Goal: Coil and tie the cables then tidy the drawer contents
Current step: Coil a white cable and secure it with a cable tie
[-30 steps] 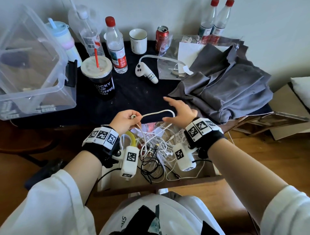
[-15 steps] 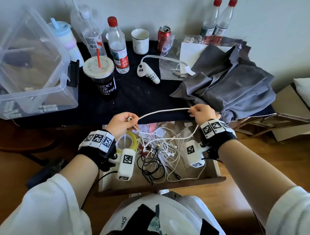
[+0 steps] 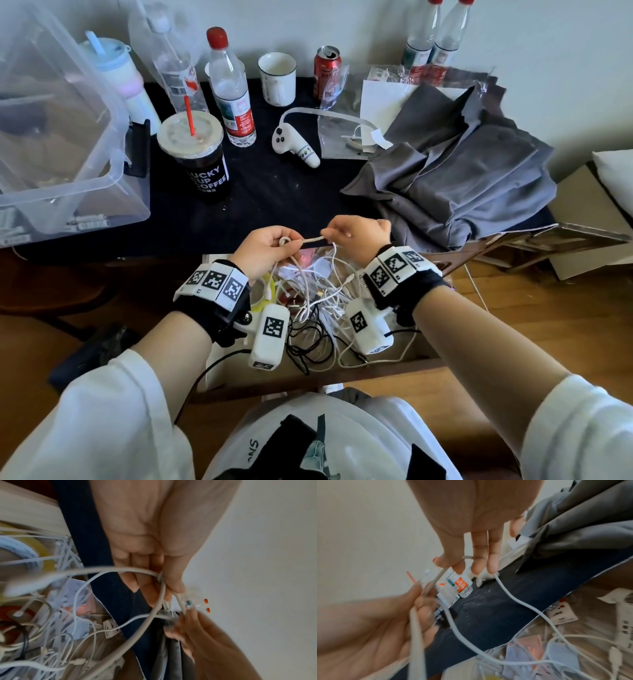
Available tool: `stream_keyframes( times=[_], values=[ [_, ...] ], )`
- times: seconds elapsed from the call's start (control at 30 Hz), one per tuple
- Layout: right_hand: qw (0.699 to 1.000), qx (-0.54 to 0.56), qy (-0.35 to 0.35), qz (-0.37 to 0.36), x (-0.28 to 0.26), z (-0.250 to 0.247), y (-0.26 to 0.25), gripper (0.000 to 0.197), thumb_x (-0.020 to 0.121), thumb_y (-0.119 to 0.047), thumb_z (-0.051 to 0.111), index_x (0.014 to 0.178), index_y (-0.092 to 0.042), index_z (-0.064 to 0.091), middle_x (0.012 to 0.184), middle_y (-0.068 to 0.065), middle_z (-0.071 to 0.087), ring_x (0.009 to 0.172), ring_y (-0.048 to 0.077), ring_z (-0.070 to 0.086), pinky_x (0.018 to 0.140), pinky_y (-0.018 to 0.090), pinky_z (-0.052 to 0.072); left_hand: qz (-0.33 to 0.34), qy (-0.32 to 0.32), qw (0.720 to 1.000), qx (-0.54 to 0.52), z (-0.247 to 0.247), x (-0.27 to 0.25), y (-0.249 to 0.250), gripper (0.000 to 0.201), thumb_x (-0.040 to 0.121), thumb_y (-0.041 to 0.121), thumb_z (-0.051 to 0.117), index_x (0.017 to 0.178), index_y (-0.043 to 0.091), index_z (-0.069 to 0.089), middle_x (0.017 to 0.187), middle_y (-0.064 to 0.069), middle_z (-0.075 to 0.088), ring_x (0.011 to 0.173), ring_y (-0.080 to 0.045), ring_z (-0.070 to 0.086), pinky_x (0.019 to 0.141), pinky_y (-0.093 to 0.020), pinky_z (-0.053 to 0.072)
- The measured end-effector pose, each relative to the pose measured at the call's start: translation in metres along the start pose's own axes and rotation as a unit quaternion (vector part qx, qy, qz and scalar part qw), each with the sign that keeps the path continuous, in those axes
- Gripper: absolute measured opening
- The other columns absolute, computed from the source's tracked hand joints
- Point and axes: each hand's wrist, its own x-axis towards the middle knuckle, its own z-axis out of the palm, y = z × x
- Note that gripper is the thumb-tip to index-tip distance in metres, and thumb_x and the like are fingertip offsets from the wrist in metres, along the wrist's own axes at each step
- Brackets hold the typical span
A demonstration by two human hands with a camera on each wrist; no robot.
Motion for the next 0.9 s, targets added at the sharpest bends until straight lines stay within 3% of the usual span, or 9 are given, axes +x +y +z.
stream_keyframes(
  times=[0.1, 0.17, 0.27, 0.47, 0.63, 0.7, 0.8, 0.83, 0.9],
  values=[
    [0.994, 0.031, 0.028, 0.101, 0.003, -0.007, 0.032, 0.028, 0.091, -0.049, 0.047, 0.080, -0.025, 0.057, 0.071, -0.009, 0.056, 0.093, 0.015, 0.054, 0.089, 0.033, 0.022, -0.018, 0.023, 0.999, -0.015, -0.007, -0.003, -0.005, 0.009, 0.091, 0.004, 0.055, 0.089, 0.011, 0.060, 0.062, 0.004, 0.067, 0.057, -0.004, 0.063, 0.065, -0.025, 0.049],
    [0.991, 0.018, 0.010, 0.134, 0.002, -0.008, 0.047, 0.029, 0.091, -0.049, 0.048, 0.079, -0.025, 0.059, 0.076, -0.008, 0.061, 0.100, 0.019, 0.055, 0.096, 0.037, 0.025, -0.037, 0.017, 0.998, -0.043, -0.007, -0.006, -0.006, 0.009, 0.091, 0.003, 0.055, 0.090, 0.010, 0.059, 0.073, -0.001, 0.068, 0.059, -0.004, 0.064, 0.060, -0.019, 0.052],
    [0.989, 0.009, 0.005, 0.147, -0.001, -0.005, 0.052, 0.029, 0.093, -0.046, 0.046, 0.075, -0.024, 0.057, 0.080, -0.007, 0.061, 0.104, 0.022, 0.055, 0.099, 0.039, 0.026, -0.045, 0.005, 0.998, -0.042, -0.003, -0.008, -0.004, 0.009, 0.091, 0.002, 0.055, 0.089, 0.010, 0.058, 0.083, -0.009, 0.064, 0.058, -0.003, 0.064, 0.056, -0.016, 0.052],
    [0.982, 0.047, 0.033, 0.177, 0.002, -0.004, 0.051, 0.035, 0.093, -0.047, 0.045, 0.067, -0.024, 0.052, 0.077, -0.005, 0.060, 0.102, 0.023, 0.055, 0.106, 0.044, 0.025, -0.051, 0.014, 0.998, -0.033, -0.001, -0.006, -0.004, 0.008, 0.090, 0.001, 0.055, 0.087, 0.008, 0.058, 0.079, -0.010, 0.063, 0.054, -0.004, 0.064, 0.056, -0.017, 0.054],
    [0.987, 0.036, 0.043, 0.152, 0.003, -0.003, 0.043, 0.032, 0.094, -0.047, 0.044, 0.072, -0.026, 0.053, 0.070, -0.006, 0.056, 0.097, 0.022, 0.056, 0.104, 0.044, 0.026, -0.071, 0.041, 0.995, -0.065, -0.002, -0.006, -0.005, 0.010, 0.091, 0.000, 0.054, 0.082, 0.004, 0.058, 0.076, -0.012, 0.059, 0.049, -0.004, 0.060, 0.052, -0.017, 0.054],
    [0.985, 0.044, 0.052, 0.158, 0.005, -0.005, 0.041, 0.030, 0.094, -0.045, 0.043, 0.077, -0.024, 0.055, 0.079, -0.001, 0.060, 0.100, 0.025, 0.055, 0.105, 0.045, 0.027, -0.076, 0.059, 0.993, -0.064, -0.006, -0.005, -0.005, 0.011, 0.091, -0.002, 0.053, 0.082, 0.003, 0.057, 0.074, -0.013, 0.058, 0.047, -0.004, 0.060, 0.051, -0.018, 0.054],
    [0.970, 0.082, 0.091, 0.208, 0.005, -0.025, 0.055, 0.030, 0.095, -0.042, 0.043, 0.098, -0.019, 0.061, 0.108, 0.012, 0.063, 0.108, 0.032, 0.055, 0.099, 0.042, 0.039, -0.080, 0.116, 0.988, -0.064, -0.025, -0.006, -0.010, 0.013, 0.091, -0.005, 0.051, 0.081, 0.002, 0.055, 0.074, -0.015, 0.057, 0.045, -0.004, 0.061, 0.051, -0.017, 0.054],
    [0.968, 0.091, 0.093, 0.213, 0.005, -0.033, 0.061, 0.031, 0.095, -0.042, 0.044, 0.100, -0.017, 0.062, 0.108, 0.015, 0.063, 0.106, 0.034, 0.057, 0.095, 0.039, 0.043, -0.079, 0.127, 0.986, -0.071, -0.033, -0.008, -0.012, 0.013, 0.091, -0.006, 0.050, 0.082, 0.002, 0.055, 0.076, -0.015, 0.057, 0.047, -0.004, 0.062, 0.053, -0.016, 0.054],
    [0.975, 0.086, 0.061, 0.197, 0.004, -0.040, 0.070, 0.027, 0.093, -0.039, 0.050, 0.087, -0.017, 0.064, 0.089, 0.012, 0.064, 0.094, 0.032, 0.061, 0.082, 0.033, 0.046, -0.063, 0.115, 0.987, -0.092, -0.040, -0.011, -0.013, 0.013, 0.090, -0.008, 0.050, 0.086, 0.003, 0.056, 0.083, -0.015, 0.061, 0.055, -0.005, 0.066, 0.056, -0.015, 0.054]
  ],
)
